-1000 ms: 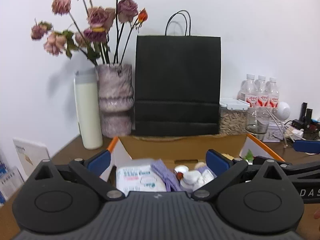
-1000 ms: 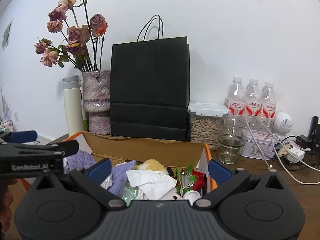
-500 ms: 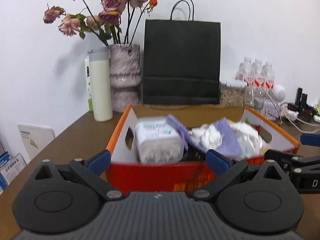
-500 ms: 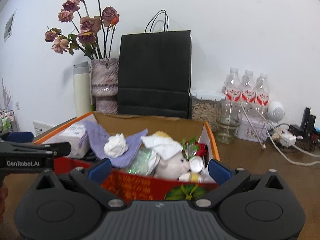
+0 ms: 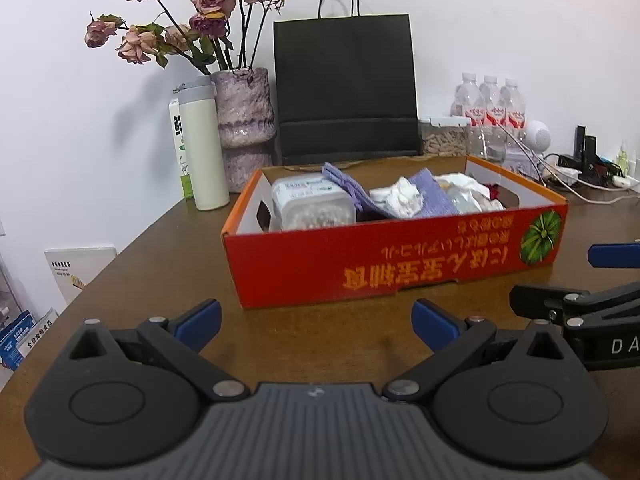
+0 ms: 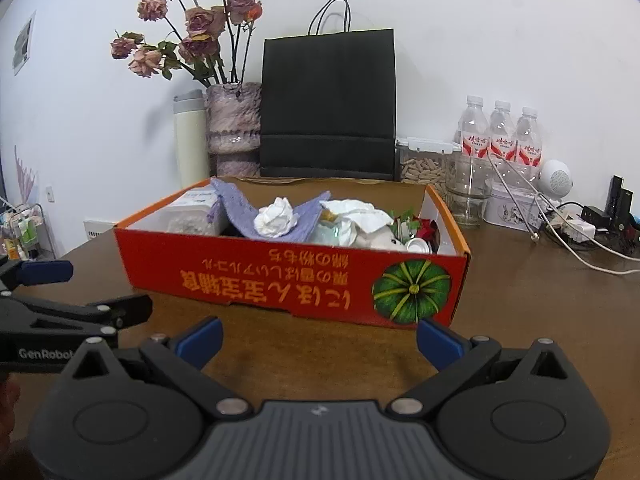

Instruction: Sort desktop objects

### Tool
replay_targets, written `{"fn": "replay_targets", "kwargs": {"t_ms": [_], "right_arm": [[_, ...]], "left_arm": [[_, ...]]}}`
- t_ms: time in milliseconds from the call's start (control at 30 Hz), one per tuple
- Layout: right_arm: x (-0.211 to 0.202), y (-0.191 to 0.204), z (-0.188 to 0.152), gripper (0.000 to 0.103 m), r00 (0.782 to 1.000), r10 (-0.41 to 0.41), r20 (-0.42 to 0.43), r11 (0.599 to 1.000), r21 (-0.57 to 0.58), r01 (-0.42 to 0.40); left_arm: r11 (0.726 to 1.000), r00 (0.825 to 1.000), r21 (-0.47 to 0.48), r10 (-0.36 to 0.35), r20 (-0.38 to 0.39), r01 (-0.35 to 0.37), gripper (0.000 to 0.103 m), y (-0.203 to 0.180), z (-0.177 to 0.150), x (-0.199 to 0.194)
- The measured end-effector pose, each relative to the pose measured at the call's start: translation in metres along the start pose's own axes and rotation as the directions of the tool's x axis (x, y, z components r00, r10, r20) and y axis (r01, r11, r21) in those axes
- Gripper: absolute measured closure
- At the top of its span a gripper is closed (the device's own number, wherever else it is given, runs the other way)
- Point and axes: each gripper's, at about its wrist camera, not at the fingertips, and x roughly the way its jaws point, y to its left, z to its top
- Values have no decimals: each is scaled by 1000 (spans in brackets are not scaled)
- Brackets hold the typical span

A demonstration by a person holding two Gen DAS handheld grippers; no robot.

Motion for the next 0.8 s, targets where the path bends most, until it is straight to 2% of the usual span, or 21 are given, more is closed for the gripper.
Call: {"fn": "replay_targets", "kwargs": {"t_ms": [500,800], "right_arm": [[-18,12,-12,0,1000,-26,4,999,-40,26],[-20,14,-12,0,1000,-22,11,999,-33,22]], "left_arm": [[1000,996,-8,29,-80,-30,0,-5,-12,-9],[999,997,-5,42,-72,-43,0,-5,-13,-10]]}}
